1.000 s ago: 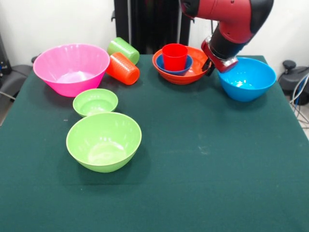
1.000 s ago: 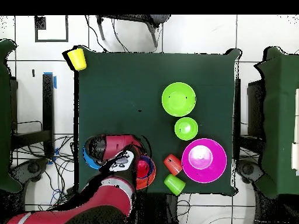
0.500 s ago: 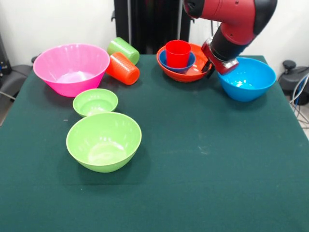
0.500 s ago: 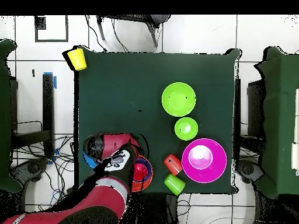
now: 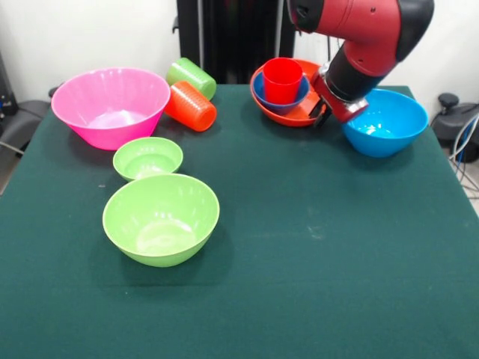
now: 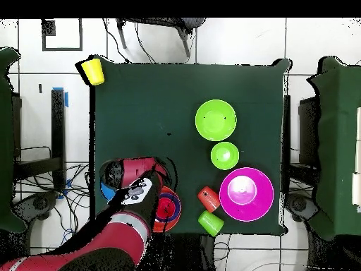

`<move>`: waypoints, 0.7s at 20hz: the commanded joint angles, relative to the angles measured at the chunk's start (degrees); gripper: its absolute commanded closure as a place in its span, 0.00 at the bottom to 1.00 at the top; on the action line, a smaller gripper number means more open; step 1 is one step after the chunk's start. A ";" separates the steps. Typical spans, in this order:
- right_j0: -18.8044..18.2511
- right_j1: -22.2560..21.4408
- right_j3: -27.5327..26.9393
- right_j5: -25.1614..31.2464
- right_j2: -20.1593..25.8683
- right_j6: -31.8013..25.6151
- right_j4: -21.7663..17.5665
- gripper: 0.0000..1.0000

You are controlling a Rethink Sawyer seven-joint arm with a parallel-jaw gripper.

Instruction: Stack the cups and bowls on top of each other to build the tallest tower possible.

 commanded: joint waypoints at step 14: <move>-0.18 2.44 -7.33 0.57 3.20 3.41 0.51 1.00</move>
